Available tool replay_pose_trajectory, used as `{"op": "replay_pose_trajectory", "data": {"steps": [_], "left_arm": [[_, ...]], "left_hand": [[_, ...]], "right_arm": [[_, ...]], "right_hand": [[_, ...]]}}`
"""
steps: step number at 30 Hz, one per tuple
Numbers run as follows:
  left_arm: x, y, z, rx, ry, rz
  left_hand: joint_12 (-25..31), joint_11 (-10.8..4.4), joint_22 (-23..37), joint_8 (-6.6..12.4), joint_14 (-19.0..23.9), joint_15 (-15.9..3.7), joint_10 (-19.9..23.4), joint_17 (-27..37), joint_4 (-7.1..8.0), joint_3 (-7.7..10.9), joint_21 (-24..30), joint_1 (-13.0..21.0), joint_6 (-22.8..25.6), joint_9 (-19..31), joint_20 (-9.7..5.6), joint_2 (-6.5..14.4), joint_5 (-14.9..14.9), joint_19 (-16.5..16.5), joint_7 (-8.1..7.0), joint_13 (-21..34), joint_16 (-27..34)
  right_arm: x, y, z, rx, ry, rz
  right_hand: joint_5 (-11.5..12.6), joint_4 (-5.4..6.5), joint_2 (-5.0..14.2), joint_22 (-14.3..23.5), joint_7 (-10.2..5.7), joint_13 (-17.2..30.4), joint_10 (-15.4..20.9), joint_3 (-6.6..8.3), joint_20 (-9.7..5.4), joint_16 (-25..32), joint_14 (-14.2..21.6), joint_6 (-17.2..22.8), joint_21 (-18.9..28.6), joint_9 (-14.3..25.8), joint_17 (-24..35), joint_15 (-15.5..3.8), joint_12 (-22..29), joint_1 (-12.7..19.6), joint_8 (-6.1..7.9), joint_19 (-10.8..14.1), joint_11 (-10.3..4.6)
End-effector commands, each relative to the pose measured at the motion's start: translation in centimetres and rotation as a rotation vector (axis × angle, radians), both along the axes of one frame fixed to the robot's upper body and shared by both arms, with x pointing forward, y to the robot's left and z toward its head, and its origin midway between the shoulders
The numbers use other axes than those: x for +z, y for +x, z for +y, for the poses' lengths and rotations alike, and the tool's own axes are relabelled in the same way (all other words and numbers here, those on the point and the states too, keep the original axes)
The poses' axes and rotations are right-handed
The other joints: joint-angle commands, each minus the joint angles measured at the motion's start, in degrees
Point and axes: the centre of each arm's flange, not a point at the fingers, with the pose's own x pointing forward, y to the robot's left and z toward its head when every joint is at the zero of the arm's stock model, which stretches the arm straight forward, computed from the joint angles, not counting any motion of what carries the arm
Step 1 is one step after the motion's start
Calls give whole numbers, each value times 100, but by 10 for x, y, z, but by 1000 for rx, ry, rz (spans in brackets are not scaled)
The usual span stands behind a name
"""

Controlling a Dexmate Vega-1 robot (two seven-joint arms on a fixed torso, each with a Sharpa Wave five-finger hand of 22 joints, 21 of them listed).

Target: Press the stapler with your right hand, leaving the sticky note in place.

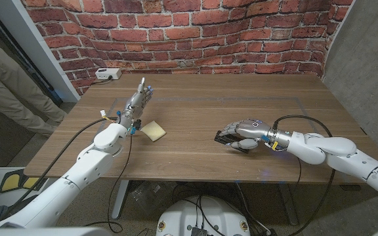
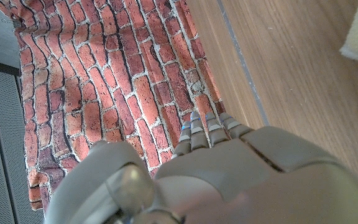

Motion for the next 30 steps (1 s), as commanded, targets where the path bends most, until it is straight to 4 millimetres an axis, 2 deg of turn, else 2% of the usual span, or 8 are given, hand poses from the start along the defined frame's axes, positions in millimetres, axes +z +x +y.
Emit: {"op": "replay_pose_trajectory", "data": {"steps": [1,16,30], "left_arm": [[0,0,2,2,-3,-2],[1,-1,1,3,2,-5],[0,-2,-1,3,3,-3]], "left_hand": [[-20,-2,15,-22,47,-20,33,17,18,-43,-20,7,71,32,25,10,-31,1,-3,10,-17],[-24,3,15,-29,50,-15,35,18,21,-55,-26,11,63,32,42,12,-40,-18,-7,10,-17],[-31,-4,16,-29,45,-16,28,18,24,-66,-27,14,69,32,50,14,-47,-22,-12,10,-20]], "right_arm": [[-7,5,0,-17,-20,31],[-16,9,-5,-42,-37,61],[-13,7,-6,-35,-31,50]], "right_hand": [[-13,0,-12,29,6,17,94,61,-160,28,73,195,52,14,11,8,32,34,67,64,-7],[-18,14,-19,31,10,16,224,73,-167,51,183,304,79,11,13,-11,61,15,75,145,-14],[-20,20,-28,32,-4,15,281,80,-168,60,253,367,95,10,12,-26,67,1,76,198,-12]]}}
